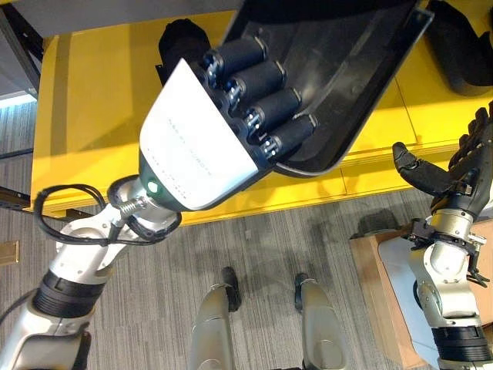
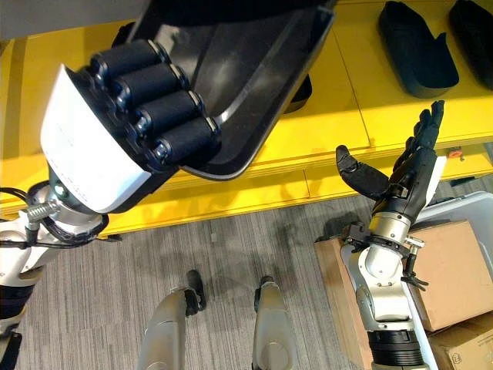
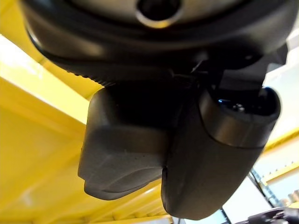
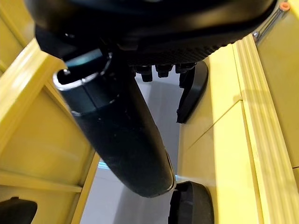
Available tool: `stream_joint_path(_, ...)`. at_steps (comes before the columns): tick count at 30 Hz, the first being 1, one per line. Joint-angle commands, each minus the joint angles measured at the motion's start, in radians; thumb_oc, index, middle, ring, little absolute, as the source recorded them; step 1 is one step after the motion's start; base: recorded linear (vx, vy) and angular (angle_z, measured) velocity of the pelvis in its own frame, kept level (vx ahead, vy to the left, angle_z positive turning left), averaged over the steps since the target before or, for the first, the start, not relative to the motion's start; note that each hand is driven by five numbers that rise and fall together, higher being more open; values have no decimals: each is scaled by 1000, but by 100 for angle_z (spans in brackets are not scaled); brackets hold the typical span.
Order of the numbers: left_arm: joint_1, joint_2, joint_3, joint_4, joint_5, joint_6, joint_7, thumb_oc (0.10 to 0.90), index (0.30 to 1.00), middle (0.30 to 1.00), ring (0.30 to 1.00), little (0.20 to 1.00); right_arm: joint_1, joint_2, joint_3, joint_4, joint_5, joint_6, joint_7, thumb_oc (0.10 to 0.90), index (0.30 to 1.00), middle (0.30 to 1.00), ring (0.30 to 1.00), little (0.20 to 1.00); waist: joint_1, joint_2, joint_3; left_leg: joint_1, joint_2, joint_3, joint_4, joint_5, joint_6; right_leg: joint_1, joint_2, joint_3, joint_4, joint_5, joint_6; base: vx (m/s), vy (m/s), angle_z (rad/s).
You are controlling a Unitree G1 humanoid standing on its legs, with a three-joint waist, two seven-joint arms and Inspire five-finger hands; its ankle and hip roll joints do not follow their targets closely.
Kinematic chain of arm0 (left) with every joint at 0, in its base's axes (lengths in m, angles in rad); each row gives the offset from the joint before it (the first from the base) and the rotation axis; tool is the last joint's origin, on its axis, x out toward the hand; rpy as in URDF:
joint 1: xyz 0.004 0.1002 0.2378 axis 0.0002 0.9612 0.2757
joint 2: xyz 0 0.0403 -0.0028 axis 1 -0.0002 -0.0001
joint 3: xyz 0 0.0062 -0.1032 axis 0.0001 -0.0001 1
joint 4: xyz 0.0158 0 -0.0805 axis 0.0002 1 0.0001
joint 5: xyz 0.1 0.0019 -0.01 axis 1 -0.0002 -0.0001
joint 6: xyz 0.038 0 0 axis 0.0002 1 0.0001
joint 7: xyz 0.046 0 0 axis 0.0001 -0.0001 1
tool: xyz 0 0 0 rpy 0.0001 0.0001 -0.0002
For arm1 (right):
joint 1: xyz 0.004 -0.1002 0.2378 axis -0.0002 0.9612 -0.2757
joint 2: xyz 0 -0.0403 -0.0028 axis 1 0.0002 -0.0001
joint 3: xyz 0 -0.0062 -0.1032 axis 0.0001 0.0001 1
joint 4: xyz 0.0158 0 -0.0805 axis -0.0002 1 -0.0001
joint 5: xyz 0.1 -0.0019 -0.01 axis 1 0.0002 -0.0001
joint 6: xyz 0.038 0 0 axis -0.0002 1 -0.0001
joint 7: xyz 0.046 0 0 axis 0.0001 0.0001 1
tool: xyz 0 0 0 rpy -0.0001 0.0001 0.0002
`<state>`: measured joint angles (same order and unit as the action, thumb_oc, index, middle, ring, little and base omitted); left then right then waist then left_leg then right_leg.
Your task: Move parts from the plastic box to the shelf.
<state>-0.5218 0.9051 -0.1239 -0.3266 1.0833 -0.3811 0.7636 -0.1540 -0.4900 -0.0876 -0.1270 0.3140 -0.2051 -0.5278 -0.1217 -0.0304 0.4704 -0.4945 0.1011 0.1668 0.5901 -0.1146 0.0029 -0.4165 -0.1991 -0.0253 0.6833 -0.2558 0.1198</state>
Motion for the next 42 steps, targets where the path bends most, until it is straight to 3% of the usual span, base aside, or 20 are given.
stream_joint_path(1, 6, -31, 67, 7, -131, 247, 108, 400, 300, 300, 300, 300, -62, -79, -57, -116, -40, -55, 12, 900, 1000, 1000, 1000, 1000, 2, 10, -97, 82, -28, 65, -16, -126, 54, -42, 93, -47, 5, 10, -128, -37, -45, -4)
stream_joint_path(5, 76, -39, 113, 102, -136, 245, 187, 400, 300, 300, 300, 300, -72, -78, -61, -105, -49, -43, -1, 900, 1000, 1000, 1000, 1000, 24, 10, -97, 50, -25, 54, -6, -121, 53, -72, 94, -56, 31, -2, -135, -35, -64, 3)
stream_joint_path(10, 117, -53, 151, 124, -147, 248, 192, 400, 300, 300, 300, 300, -71, -83, -64, -99, -34, -46, 0, 900, 1000, 1000, 1000, 1000, 33, 7, -101, 36, -17, 47, 8, -124, 51, -83, 89, -62, 49, -12, -137, 26, -74, 4)
stream_joint_path(12, 134, -56, 167, 129, -141, 266, 187, 400, 300, 300, 300, 300, -65, -80, -66, -104, -34, -50, 0, 900, 1000, 1000, 1000, 1000, 35, 4, -107, 37, -23, 26, 33, -151, 47, -76, 92, -47, 57, -27, -134, 105, -69, 9)
stream_joint_path(14, 164, -54, 185, 131, -146, 294, 191, 400, 300, 300, 300, 300, -56, -79, -70, -111, -28, -52, 13, 900, 1000, 1000, 1000, 1000, 36, 5, -107, 32, -30, 28, 65, -165, 64, -79, 86, -50, 59, -18, -143, 57, -14, 3)
stream_joint_path(16, 245, -73, 218, 125, -144, 346, 214, 400, 300, 300, 300, 300, -56, -78, -54, -116, -26, -39, 44, 900, 1000, 1000, 1000, 1000, 56, 3, -116, 22, -69, -47, 152, -199, 65, -68, 90, -16, 56, -12, -147, 158, 105, -18)
stream_joint_path(18, 347, -100, 256, 119, -128, 413, 272, 400, 300, 300, 300, 300, -89, -81, -20, -115, -24, -14, 95, 900, 1000, 1000, 1000, 1000, 96, 3, -112, -1, -154, -190, 297, -204, 52, -49, 122, 35, 39, 1, -150, 212, 216, -80)
stream_joint_path(20, 439, -119, 309, 107, -123, 438, 304, 400, 300, 300, 300, 300, -125, -89, 13, -120, -33, 19, 115, 900, 1000, 1000, 1000, 1000, 137, 16, -114, 13, -197, -283, 295, -180, 64, -46, 165, 71, 37, 7, -154, 133, 228, -151)
stream_joint_path(21, 461, -119, 329, 108, -128, 439, 317, 400, 300, 300, 300, 300, -140, -95, 21, -124, -30, 34, 120, 900, 1000, 1000, 1000, 1000, 147, 22, -117, 27, -194, -297, 263, -183, 71, -44, 176, 79, 36, -3, -157, 37, 213, -182)
stream_joint_path(23, 513, -112, 372, 99, -134, 460, 344, 400, 300, 300, 300, 300, -163, -111, 46, -113, -54, 26, 103, 900, 1000, 1000, 1000, 1000, 156, 30, -133, 64, -146, -289, 78, -172, 90, -55, 181, 90, 24, -3, -159, -69, 138, -117)
stream_joint_path(28, 473, -81, 393, 93, -115, 485, 365, 400, 300, 300, 300, 300, -132, -131, 42, -129, -75, -9, 78, 900, 1000, 1000, 1000, 1000, 115, 30, -132, 67, -29, -213, 0, -98, 20, -69, 160, 66, -14, 7, -155, -116, 8, -15)
stream_joint_path(30, 416, -53, 378, 87, -139, 505, 309, 400, 300, 300, 300, 300, -98, -149, 33, -144, -58, -14, 84, 900, 1000, 1000, 1000, 1000, 65, 36, -148, 120, 94, -135, -113, -36, -47, -53, 112, 27, -44, -1, -139, -35, 11, 54)
stream_joint_path(33, 380, -51, 357, 100, -140, 496, 295, 400, 300, 300, 300, 300, -90, -152, 22, -142, -65, -18, 66, 900, 1000, 1000, 1000, 1000, 36, 35, -157, 141, 148, -83, -160, 6, -77, -47, 83, 5, -68, 12, -129, -49, -21, 107)
stream_joint_path(36, 332, -42, 308, 142, -143, 446, 300, 400, 300, 300, 300, 300, -57, -157, -23, -137, -80, -42, 29, 900, 1000, 1000, 1000, 1000, -14, 31, -171, 201, 224, 21, -225, 27, -120, -22, 29, -42, -71, 1, -102, -29, -23, 105)
stream_joint_path(38, 295, -23, 270, 166, -158, 466, 287, 400, 300, 300, 300, 300, -70, -166, -39, -121, -83, -45, 35, 900, 1000, 1000, 1000, 1000, -3, 31, -155, 171, 189, -33, -161, 39, -117, -26, 13, -34, -79, 25, -99, -71, 76, 125)
stream_joint_path(42, 367, -48, 292, 147, -153, 498, 279, 400, 300, 300, 300, 300, -143, -171, 24, -104, -94, -12, 81, 900, 1000, 1000, 1000, 1000, 60, 45, -135, 150, 59, -234, -3, -18, -87, -35, 64, 74, -62, 25, -99, 87, 223, -50)
